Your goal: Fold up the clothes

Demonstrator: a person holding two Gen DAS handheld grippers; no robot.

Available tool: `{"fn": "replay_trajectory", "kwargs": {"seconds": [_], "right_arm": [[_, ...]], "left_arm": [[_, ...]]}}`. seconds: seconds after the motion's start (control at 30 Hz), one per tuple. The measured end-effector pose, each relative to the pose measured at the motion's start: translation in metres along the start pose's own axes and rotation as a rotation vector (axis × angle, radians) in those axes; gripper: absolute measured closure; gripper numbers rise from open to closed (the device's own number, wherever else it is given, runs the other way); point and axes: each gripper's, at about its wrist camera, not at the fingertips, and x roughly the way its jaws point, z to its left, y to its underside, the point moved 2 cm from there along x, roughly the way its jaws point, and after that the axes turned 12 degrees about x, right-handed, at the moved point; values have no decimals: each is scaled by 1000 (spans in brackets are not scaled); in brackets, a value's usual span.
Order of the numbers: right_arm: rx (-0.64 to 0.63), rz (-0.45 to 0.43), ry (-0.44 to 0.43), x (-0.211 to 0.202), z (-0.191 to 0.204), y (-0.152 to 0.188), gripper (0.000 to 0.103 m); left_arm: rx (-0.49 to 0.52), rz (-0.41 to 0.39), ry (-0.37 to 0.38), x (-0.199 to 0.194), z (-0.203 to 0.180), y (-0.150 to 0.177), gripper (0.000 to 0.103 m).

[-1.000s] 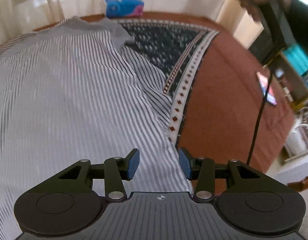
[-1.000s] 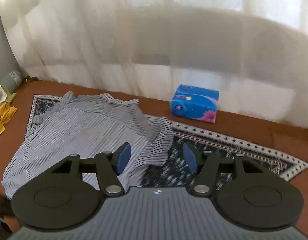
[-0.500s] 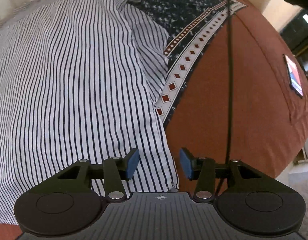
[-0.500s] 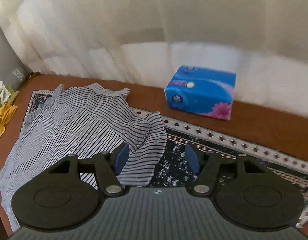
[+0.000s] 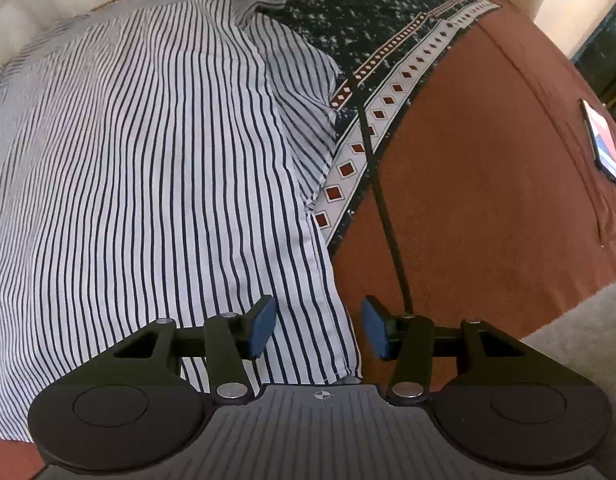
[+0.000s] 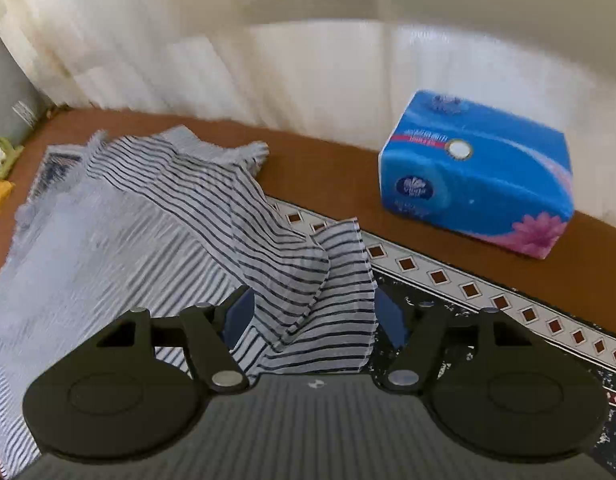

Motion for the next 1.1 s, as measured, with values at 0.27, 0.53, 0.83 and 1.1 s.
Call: {"fn": "replay_trajectory", "kwargs": {"seconds": [0.27,0.53,0.83,1.1], "right_arm": [[70,70,-100,3,-1,10,57],[21,81,-103,3,10,18,65],[11,78,-103,2,13,21,58],[37,67,-96,5,8,21,95]], "left_arm": [[-31,-13,-37,-2,1,4,49],[-40,-8,-54,-3,4,4,74],[10,6,-73,0,-5,-1,62],[13,4,-50,-3,-3,-3,103]]}}
